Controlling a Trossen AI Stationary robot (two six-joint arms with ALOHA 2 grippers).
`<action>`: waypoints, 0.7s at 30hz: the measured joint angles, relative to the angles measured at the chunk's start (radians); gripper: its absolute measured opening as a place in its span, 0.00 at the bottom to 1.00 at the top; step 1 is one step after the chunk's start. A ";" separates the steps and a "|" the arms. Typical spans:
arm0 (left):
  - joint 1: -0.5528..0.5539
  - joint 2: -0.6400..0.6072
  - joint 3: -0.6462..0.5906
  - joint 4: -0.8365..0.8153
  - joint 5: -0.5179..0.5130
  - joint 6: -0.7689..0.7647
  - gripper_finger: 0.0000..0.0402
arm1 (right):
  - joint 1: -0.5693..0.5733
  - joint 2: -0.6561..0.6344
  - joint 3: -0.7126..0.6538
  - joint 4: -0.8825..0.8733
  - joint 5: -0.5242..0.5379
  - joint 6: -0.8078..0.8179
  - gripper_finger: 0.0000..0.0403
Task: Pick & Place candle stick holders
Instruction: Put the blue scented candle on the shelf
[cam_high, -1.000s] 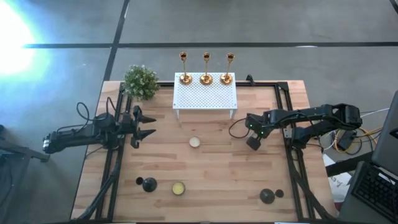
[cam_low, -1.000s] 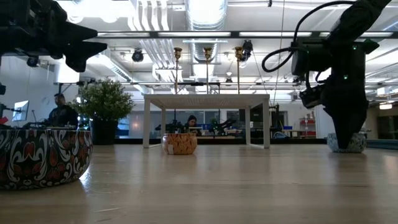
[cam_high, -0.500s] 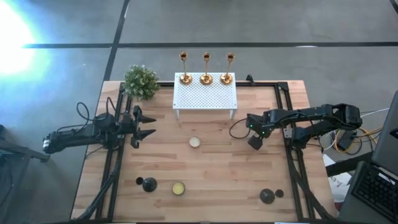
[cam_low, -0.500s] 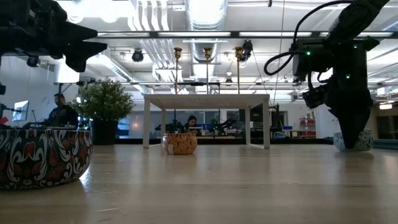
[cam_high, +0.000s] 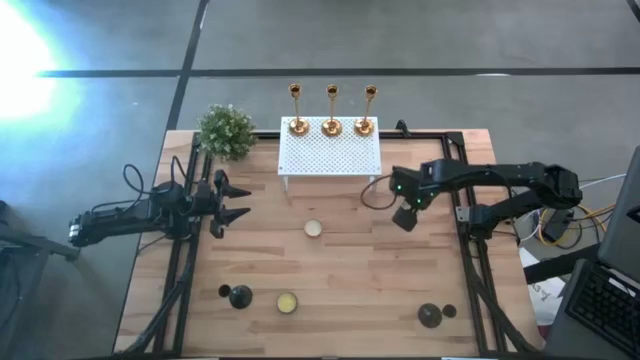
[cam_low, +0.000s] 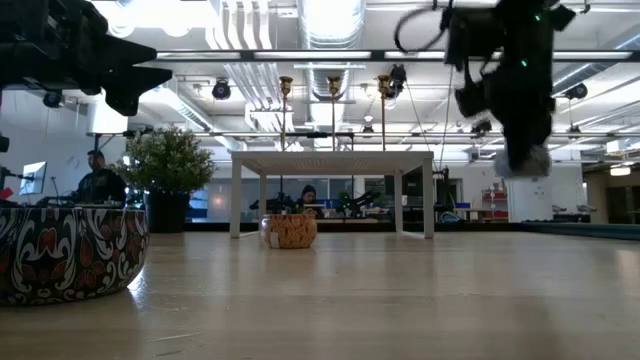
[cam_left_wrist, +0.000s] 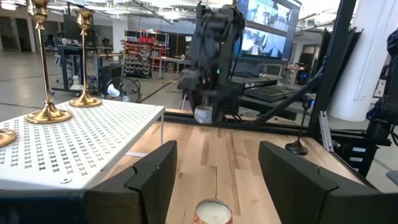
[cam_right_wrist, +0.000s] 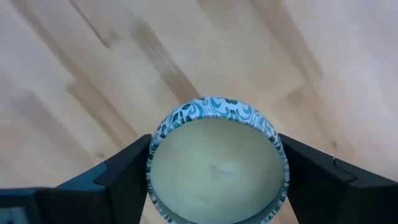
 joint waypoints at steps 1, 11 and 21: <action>0.000 0.000 0.000 0.000 0.000 0.000 0.58 | 0.000 0.000 0.032 -0.006 0.000 -0.015 0.72; 0.000 0.000 0.000 0.000 0.000 -0.002 0.58 | -0.013 0.097 0.358 -0.033 0.000 -0.159 0.72; 0.000 0.000 0.000 -0.004 0.000 -0.006 0.58 | -0.097 0.394 0.663 -0.143 0.000 -0.404 0.72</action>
